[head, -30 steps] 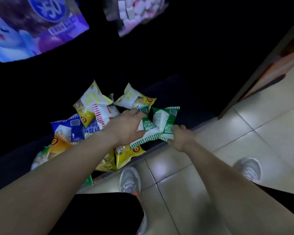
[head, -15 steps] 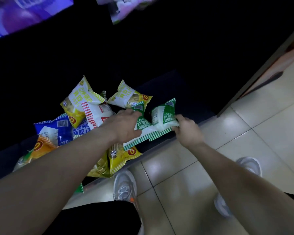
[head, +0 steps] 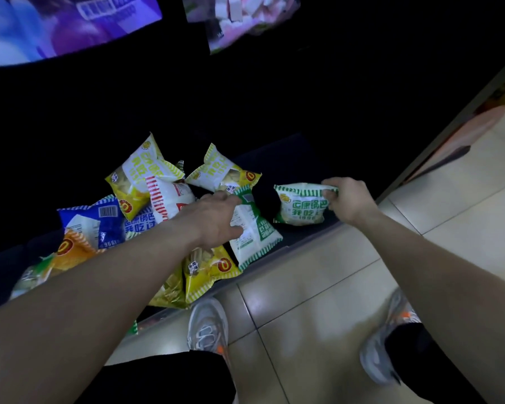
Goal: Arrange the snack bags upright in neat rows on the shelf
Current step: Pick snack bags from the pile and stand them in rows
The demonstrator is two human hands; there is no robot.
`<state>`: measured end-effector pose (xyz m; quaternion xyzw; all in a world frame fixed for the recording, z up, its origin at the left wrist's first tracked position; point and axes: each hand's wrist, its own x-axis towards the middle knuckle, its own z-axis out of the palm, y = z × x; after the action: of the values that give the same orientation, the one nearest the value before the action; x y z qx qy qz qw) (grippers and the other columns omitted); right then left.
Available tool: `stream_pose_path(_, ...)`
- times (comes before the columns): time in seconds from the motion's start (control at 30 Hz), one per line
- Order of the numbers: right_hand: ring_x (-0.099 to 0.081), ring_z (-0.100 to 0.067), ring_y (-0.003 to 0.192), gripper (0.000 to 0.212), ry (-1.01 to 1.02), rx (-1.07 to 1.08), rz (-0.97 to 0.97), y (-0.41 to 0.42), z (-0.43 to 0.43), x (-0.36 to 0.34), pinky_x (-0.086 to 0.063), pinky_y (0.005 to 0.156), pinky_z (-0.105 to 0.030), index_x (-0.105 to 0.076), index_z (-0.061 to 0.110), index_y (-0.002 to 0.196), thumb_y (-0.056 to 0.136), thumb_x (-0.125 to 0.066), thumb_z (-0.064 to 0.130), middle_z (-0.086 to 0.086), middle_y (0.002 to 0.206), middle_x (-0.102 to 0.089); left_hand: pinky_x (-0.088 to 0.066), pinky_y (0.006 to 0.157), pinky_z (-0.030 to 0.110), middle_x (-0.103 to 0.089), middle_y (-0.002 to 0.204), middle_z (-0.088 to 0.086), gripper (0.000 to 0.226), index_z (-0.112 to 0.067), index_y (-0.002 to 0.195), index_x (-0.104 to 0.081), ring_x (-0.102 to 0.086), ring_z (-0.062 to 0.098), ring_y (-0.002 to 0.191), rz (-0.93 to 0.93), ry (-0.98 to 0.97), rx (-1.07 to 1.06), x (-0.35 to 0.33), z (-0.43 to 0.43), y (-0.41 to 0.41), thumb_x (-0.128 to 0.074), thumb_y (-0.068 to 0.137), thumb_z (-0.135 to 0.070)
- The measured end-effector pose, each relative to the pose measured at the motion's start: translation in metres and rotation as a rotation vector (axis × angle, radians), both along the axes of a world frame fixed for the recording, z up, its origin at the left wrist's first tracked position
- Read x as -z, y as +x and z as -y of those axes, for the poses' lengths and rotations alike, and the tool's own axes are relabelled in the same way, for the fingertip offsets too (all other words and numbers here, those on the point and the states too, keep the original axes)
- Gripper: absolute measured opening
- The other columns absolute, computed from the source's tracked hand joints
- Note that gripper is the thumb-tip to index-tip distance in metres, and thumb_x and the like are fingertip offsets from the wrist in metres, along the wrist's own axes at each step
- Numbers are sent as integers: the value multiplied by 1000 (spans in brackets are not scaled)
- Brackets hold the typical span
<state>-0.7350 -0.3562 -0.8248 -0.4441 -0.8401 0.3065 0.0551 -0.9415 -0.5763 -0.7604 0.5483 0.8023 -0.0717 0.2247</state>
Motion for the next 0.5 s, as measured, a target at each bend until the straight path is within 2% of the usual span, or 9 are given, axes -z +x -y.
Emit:
stream_pose_path(0.07,-63,-31,98,41,-29,6,44,0,-4,7,-53,86,-42,-55,10,132,102,-45,36,-19,114,-66,-39,101,42,-29,152,5,72,-26,150,-22,-31,28,137,15,-14,-3,3,-4,-1,-53,91,-53)
stream_pose_path(0.13,-52,-31,122,68,-83,-16,87,-2,-6,13,-45,100,-41,-39,17,147,94,-48,59,-15,145,-43,-38,104,45,-28,153,6,73,-25,151,-22,-30,29,138,36,-29,3,6,-8,0,-54,91,-52)
stream_pose_path(0.17,-48,-28,125,84,-88,-41,108,-4,-5,14,-43,103,-41,-34,17,150,86,-55,67,-12,150,-33,-37,105,45,-27,154,6,73,-25,151,-22,-29,29,138,50,-41,0,9,-9,0,-54,91,-51)
stream_pose_path(0.2,-48,-26,122,93,-56,-76,128,-6,-5,16,-44,102,-41,-32,17,149,79,-64,68,-9,148,-30,-36,106,44,-26,155,5,73,-26,151,-21,-29,28,138,66,-48,-7,10,-11,1,-54,91,-51)
stream_pose_path(0.23,-51,-25,118,92,-5,-112,138,-6,-6,15,-46,98,-39,-35,17,147,75,-73,61,-7,143,-33,-36,106,42,-25,155,5,73,-26,151,-21,-28,28,139,68,-48,-6,11,-14,4,-55,91,-51)
stream_pose_path(0.33,-58,-22,101,64,126,-152,128,8,-12,-11,-50,80,-36,-50,26,129,75,-82,37,-1,119,-54,-37,104,41,-26,154,6,75,-26,151,-20,-29,28,139,63,-13,15,-6,-22,22,-56,91,-50)
stream_pose_path(0.4,-60,-19,91,54,177,-202,217,17,-21,-45,-53,74,-36,-55,29,121,75,-83,36,0,111,-62,-40,103,44,-26,153,7,78,-25,152,-19,-31,30,137,12,86,38,-27,-35,33,-59,89,-48)
stream_pose_path(0.5,-60,-19,91,56,198,-328,276,25,-29,-102,-55,76,-37,-58,32,122,73,-83,42,0,108,-63,-38,103,41,-28,152,6,90,-25,152,-17,-31,29,137,-10,322,-15,-55,-51,46,-68,83,-50)
